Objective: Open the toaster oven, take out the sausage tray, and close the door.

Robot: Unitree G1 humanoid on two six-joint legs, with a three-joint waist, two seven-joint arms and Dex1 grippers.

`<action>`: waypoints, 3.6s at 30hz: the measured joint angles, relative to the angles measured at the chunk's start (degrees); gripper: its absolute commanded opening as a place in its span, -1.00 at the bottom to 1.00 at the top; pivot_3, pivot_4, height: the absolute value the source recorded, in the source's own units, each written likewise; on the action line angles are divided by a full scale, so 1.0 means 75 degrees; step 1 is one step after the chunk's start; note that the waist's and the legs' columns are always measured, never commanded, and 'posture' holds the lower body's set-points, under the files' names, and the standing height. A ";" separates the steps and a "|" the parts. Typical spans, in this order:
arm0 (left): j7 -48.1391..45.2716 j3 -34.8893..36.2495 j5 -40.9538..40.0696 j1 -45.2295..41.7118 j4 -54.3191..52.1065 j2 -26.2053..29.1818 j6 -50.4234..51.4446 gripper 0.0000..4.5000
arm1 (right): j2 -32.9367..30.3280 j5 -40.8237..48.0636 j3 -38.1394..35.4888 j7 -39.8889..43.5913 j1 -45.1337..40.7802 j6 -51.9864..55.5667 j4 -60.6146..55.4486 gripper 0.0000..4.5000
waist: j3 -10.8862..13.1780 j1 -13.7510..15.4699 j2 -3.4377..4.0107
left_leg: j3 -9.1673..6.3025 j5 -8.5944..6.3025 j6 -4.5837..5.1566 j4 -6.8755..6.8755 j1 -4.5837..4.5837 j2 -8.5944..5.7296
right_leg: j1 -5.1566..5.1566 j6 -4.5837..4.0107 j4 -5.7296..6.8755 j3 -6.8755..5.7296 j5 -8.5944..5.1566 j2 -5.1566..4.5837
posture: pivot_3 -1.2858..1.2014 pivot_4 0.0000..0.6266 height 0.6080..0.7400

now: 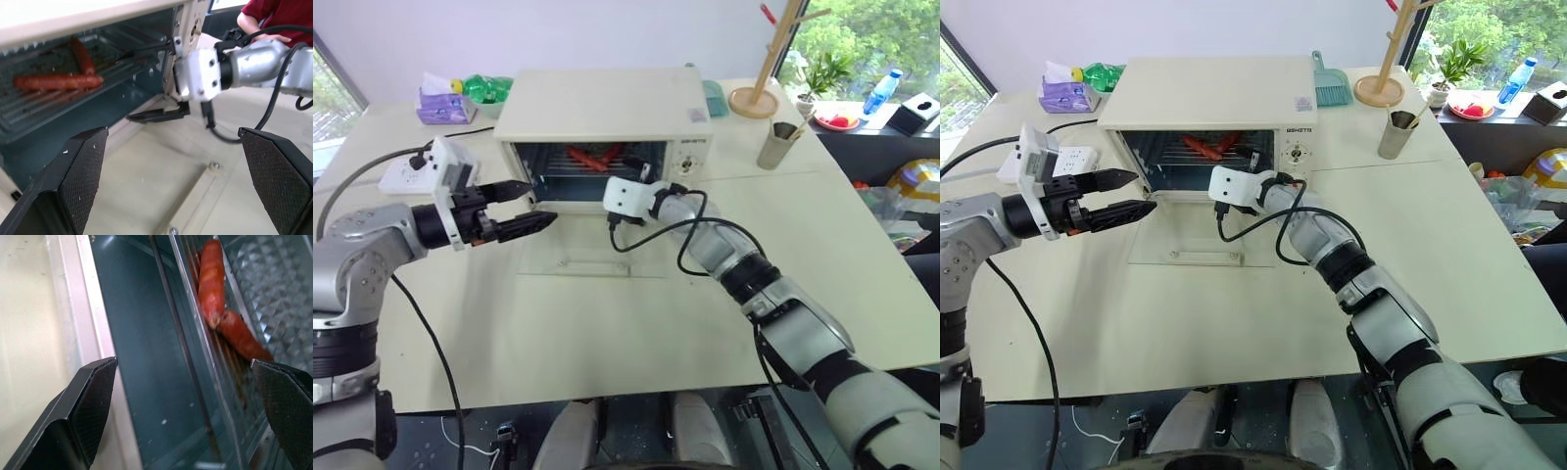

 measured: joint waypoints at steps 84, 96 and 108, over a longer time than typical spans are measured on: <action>-0.3860 -0.2006 0.3419 -0.4330 0.8167 -0.0439 -0.3362 1.00 | -0.0136 -0.1648 -0.0165 -0.0099 0.0763 -0.0264 -0.0840 -0.18 | -0.0015 -0.0113 -0.0044 | 0.0046 -0.0022 0.0039 0.0067 -0.0003 -0.0006 | -0.0034 0.0016 0.0102 0.0037 0.0011 0.0007 | 0.03 -0.52 1.00; -0.3809 -0.2003 0.3420 -0.4330 0.8163 -0.0451 -0.3371 1.00 | 0.0205 -0.1708 -0.0140 -0.0265 0.0060 -0.0461 0.0254 -0.18 | -0.0015 -0.0271 -0.0044 | 0.0047 -0.0017 0.0031 0.0060 -0.0003 -0.0005 | -0.0043 0.0015 0.0108 0.0040 0.0011 0.0009 | 0.03 -0.52 1.00; -0.3779 -0.2002 0.3421 -0.4330 0.8159 -0.0475 -0.3376 1.00 | 0.0639 -0.1783 -0.0031 -0.0770 -0.0672 -0.1014 0.1783 -0.56 | -0.0015 -0.0309 -0.0044 | 0.0049 -0.0016 0.0028 0.0061 -0.0002 -0.0003 | -0.0051 0.0015 0.0120 0.0049 0.0011 0.0011 | 0.03 -0.52 1.00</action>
